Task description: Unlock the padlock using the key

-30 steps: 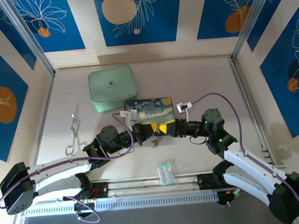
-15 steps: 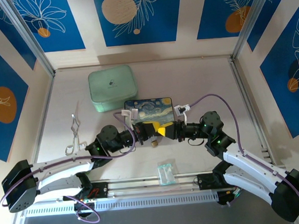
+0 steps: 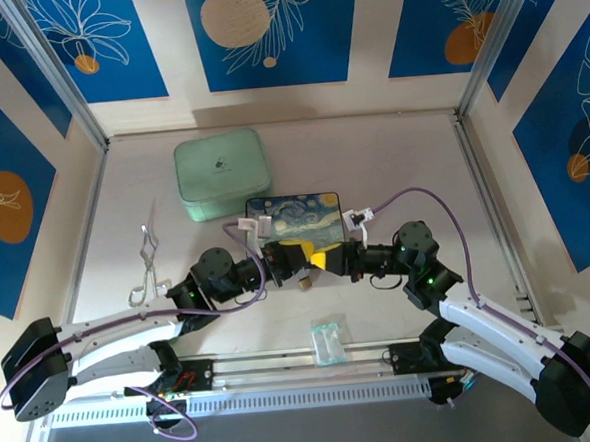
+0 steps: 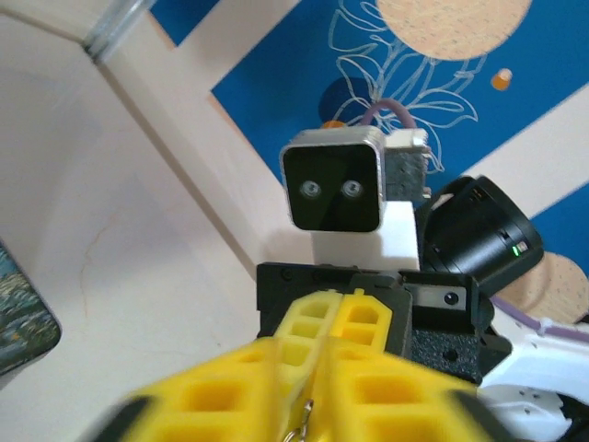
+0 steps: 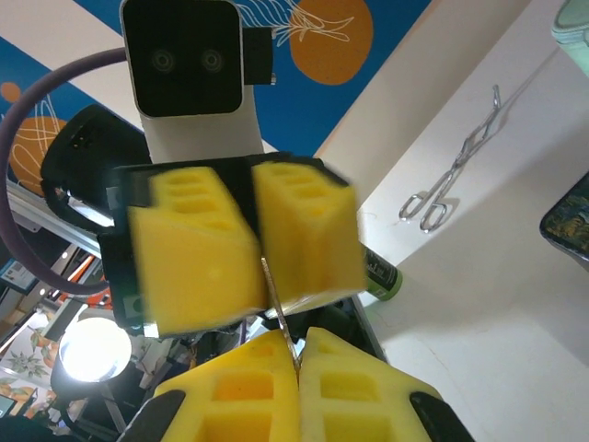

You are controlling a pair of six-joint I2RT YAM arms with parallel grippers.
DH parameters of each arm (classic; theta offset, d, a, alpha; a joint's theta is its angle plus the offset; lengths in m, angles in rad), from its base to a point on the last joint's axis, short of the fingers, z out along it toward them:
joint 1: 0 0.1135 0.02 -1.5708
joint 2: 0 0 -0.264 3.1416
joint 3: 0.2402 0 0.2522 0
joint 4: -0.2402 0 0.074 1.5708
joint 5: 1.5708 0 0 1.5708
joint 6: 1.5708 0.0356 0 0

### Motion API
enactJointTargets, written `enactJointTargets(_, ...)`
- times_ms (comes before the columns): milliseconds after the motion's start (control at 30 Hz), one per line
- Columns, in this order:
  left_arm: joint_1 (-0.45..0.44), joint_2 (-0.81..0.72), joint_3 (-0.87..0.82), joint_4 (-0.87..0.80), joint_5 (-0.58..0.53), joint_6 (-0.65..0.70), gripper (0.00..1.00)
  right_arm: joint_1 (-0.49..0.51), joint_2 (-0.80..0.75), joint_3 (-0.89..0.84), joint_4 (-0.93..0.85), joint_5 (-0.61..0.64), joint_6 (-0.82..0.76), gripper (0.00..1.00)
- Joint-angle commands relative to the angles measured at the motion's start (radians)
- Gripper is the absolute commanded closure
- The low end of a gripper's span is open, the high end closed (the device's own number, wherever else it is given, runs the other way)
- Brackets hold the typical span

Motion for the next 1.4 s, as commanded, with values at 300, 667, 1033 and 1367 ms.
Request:
enactJointTargets(300,-0.008,0.006,0.018,-0.344,-0.306,-0.006,0.15,-0.096,0.011,0.038,-0.505,0.119,-0.123,1.0)
enactJointTargets(667,-0.057,0.235,-0.078,-0.245,-0.37,-0.096,0.24,-0.113,0.097,0.055,-0.648,0.174,-0.198,1.0)
enactJointTargets(1033,-0.065,0.446,-0.019,-0.159,-0.381,-0.118,0.33,-0.022,0.188,0.072,-0.641,0.258,-0.202,1.0)
enactJointTargets(1367,-0.066,0.6,0.007,-0.033,-0.325,-0.18,0.48,0.019,0.239,0.081,-0.657,0.309,-0.202,1.0)
